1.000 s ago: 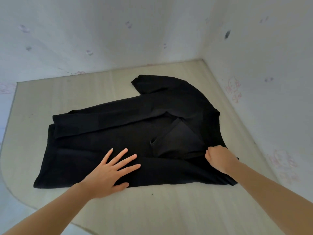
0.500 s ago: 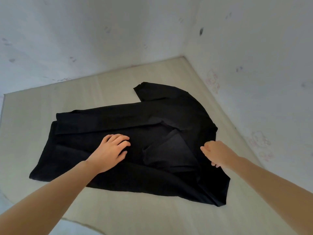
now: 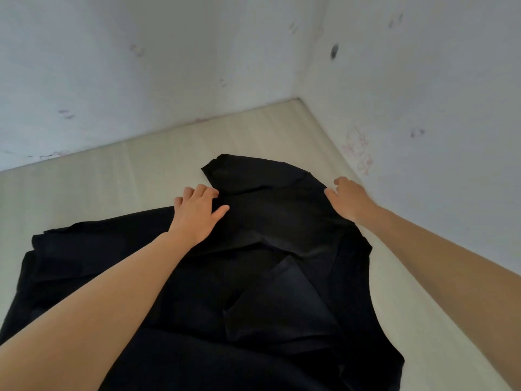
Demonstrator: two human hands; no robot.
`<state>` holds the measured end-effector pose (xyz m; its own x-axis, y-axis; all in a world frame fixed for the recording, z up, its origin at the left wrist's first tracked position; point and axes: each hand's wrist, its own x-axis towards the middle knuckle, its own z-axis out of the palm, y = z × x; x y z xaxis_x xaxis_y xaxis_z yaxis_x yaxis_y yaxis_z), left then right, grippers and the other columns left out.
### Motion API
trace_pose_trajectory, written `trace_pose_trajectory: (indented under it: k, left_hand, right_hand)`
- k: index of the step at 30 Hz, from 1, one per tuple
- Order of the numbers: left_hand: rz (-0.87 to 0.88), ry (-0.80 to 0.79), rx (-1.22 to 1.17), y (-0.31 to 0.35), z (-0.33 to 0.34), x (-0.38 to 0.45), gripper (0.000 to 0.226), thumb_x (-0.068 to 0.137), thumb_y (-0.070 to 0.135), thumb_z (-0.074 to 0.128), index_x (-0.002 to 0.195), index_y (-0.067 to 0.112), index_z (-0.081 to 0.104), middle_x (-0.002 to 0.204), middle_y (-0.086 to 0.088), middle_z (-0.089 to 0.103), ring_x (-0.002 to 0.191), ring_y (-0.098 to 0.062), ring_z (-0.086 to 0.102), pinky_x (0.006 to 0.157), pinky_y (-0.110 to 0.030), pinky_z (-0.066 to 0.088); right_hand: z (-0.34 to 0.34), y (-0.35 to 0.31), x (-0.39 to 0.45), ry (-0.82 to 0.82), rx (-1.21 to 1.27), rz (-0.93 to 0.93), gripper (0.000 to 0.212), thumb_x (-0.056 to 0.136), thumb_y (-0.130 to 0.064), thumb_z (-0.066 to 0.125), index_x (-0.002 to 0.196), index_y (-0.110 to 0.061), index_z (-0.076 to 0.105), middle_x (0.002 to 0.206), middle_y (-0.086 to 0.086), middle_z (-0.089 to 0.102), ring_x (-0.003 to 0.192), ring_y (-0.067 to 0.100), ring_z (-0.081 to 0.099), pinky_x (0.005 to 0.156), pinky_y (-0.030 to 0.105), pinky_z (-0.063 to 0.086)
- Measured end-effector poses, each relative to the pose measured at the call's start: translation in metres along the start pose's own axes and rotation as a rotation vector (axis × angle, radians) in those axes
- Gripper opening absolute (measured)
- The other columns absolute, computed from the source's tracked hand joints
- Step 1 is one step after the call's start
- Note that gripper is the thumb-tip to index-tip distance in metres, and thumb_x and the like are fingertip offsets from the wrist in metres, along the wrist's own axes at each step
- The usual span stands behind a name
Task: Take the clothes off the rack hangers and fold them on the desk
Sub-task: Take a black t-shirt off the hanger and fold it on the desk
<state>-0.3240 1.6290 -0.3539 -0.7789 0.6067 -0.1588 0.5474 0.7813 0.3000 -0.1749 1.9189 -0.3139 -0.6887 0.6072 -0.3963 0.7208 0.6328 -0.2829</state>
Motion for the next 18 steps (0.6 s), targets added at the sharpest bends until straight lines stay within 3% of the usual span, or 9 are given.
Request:
trace_pose_trajectory:
  k: [3,6,9,11,13,15,18]
  left_hand:
    - [0.009,0.028,-0.052,0.0,0.001,0.012,0.032,0.097,0.046,0.049,0.109,0.018,0.06,0.111,0.0,0.055,0.109,-0.022,0.048,0.099,-0.04,0.034]
    - [-0.013,-0.028,-0.101,0.002,-0.004,0.014,0.032,0.096,0.05,0.048,0.089,0.02,0.057,0.085,0.005,0.059,0.086,-0.017,0.056,0.095,-0.037,0.036]
    - [-0.077,-0.079,-0.048,0.003,-0.013,0.011,0.051,0.096,0.058,0.038,0.072,0.017,0.058,0.07,0.0,0.06,0.068,-0.019,0.057,0.073,-0.034,0.046]
    - [-0.138,-0.18,-0.042,0.005,-0.022,0.01,0.062,0.097,0.061,0.031,0.075,0.013,0.063,0.074,-0.004,0.061,0.07,-0.02,0.058,0.069,-0.033,0.043]
    - [-0.197,-0.347,-0.122,0.008,-0.027,0.013,0.066,0.095,0.065,0.03,0.094,0.012,0.068,0.09,-0.005,0.065,0.085,-0.023,0.061,0.082,-0.035,0.045]
    - [-0.261,-0.5,-0.247,0.011,-0.031,0.014,0.07,0.09,0.071,0.035,0.112,0.013,0.066,0.11,-0.003,0.065,0.104,-0.025,0.062,0.1,-0.038,0.043]
    - [-0.26,-0.621,-0.516,0.015,-0.042,0.012,0.055,0.085,0.066,0.055,0.104,0.017,0.073,0.105,0.001,0.072,0.096,-0.02,0.069,0.099,-0.038,0.049]
  right_hand:
    - [0.004,-0.01,0.017,-0.008,0.137,0.029,0.049,0.103,-0.027,0.039,0.144,-0.003,0.031,0.136,0.017,0.052,0.122,0.033,0.049,0.101,0.035,0.038]
    - [0.007,-0.017,0.025,-0.019,0.18,0.032,0.05,0.099,-0.029,0.05,0.141,-0.005,0.037,0.133,0.015,0.052,0.121,0.032,0.049,0.098,0.034,0.039]
    - [0.009,-0.024,0.025,-0.031,0.126,-0.026,0.029,0.099,-0.025,0.049,0.114,-0.002,0.059,0.108,0.014,0.061,0.105,0.033,0.058,0.078,0.031,0.041]
    - [0.006,-0.026,0.023,0.031,0.183,-0.06,0.025,0.1,-0.021,0.045,0.087,-0.004,0.06,0.084,0.009,0.06,0.085,0.028,0.058,0.065,0.029,0.039]
    - [0.0,-0.027,0.016,0.103,0.342,-0.055,0.027,0.099,-0.018,0.045,0.074,-0.009,0.051,0.069,0.001,0.05,0.069,0.018,0.049,0.059,0.027,0.034]
    - [-0.008,-0.029,0.006,0.152,0.496,-0.051,0.027,0.096,-0.017,0.048,0.07,-0.01,0.05,0.063,-0.001,0.045,0.062,0.014,0.043,0.06,0.028,0.033]
    - [-0.022,-0.03,-0.017,0.196,0.604,-0.088,0.024,0.093,-0.017,0.053,0.074,-0.007,0.062,0.067,0.005,0.054,0.066,0.015,0.05,0.065,0.029,0.038]
